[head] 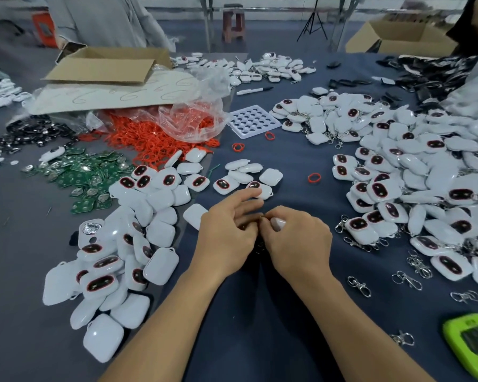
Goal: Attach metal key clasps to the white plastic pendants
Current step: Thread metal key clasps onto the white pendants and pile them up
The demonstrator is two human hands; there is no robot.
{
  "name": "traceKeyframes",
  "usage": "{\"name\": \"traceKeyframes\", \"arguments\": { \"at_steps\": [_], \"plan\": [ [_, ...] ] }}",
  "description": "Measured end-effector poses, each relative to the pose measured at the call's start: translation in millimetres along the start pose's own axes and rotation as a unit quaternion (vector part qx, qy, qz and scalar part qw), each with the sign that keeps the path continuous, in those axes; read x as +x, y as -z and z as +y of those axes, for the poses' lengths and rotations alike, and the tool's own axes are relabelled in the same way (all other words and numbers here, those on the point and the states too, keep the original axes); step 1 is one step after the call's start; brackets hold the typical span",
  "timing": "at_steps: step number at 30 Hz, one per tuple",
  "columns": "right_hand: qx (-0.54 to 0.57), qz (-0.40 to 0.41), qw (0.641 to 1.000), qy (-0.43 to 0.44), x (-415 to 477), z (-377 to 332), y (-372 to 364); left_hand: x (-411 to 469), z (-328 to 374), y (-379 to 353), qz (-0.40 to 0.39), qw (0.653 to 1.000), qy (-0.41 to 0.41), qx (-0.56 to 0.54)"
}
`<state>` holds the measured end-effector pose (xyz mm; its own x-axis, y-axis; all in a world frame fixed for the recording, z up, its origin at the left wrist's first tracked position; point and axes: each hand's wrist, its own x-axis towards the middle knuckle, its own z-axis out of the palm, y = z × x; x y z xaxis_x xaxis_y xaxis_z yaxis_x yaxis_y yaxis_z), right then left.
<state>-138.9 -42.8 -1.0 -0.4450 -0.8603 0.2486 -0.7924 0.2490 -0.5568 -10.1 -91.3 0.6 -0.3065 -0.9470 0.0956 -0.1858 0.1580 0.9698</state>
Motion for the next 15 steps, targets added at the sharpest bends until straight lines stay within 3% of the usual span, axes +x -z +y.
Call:
{"name": "traceKeyframes", "arguments": {
  "at_steps": [7,15],
  "plan": [
    [0.087,-0.021,0.993,-0.075,1.3,-1.3,5.6,-4.0,4.3,-2.9,-0.02,1.0,-0.016,0.014],
    [0.144,-0.035,0.985,-0.083,1.6,1.0,6.0,-9.3,5.6,-5.9,-0.078,0.994,-0.029,0.069]
  ]
}}
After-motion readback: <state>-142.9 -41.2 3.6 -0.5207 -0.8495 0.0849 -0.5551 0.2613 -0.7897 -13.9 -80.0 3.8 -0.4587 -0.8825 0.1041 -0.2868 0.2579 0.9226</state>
